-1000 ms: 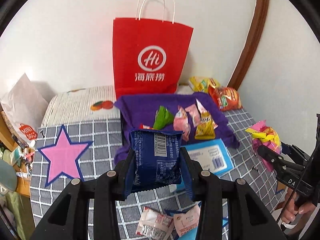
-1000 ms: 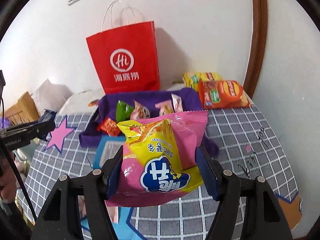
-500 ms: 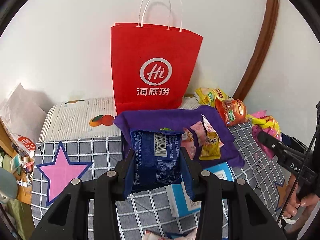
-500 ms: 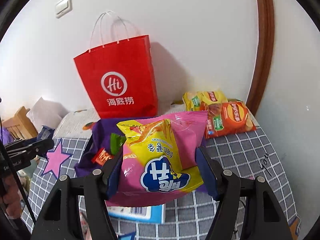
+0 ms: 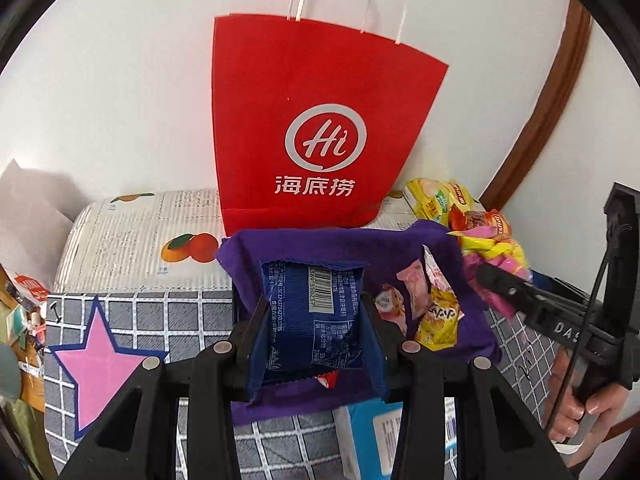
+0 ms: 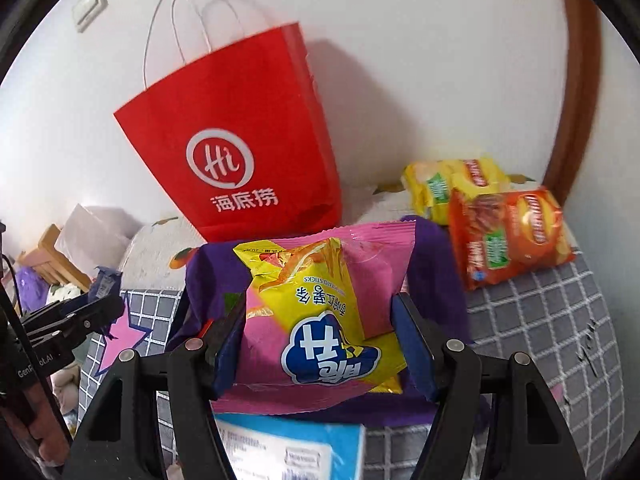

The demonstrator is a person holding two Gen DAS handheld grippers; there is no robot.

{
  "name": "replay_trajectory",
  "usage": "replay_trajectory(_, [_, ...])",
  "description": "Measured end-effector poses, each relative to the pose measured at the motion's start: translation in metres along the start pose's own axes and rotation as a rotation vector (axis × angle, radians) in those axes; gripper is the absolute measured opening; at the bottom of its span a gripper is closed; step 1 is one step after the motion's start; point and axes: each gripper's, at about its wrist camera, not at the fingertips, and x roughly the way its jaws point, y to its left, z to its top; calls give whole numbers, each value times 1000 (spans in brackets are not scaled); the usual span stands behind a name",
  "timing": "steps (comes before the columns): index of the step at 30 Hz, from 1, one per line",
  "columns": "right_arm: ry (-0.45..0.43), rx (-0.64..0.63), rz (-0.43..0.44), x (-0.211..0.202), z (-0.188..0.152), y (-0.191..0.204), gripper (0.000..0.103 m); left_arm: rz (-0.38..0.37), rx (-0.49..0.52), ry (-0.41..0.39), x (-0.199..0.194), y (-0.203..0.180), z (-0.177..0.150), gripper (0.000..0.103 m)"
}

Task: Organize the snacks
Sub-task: 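Carry the blue packet and chip bag onto the purple towel and open both tools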

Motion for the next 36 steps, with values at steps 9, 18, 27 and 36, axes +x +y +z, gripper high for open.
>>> replay_trajectory(9, [85, -19, 23, 47, 21, -5, 68, -2, -14, 44, 41, 2, 16, 39])
replay_trajectory(18, [150, -28, 21, 77, 16, -12, 68, -21, -39, 86, 83, 8, 24, 39])
replay_trajectory(27, [178, 16, 37, 98, 13, -20, 68, -10, -40, 157, 106, 12, 21, 39])
replay_trajectory(36, [195, -36, 19, 103, 9, -14, 69, 3, -55, 222, 122, 16, 14, 39])
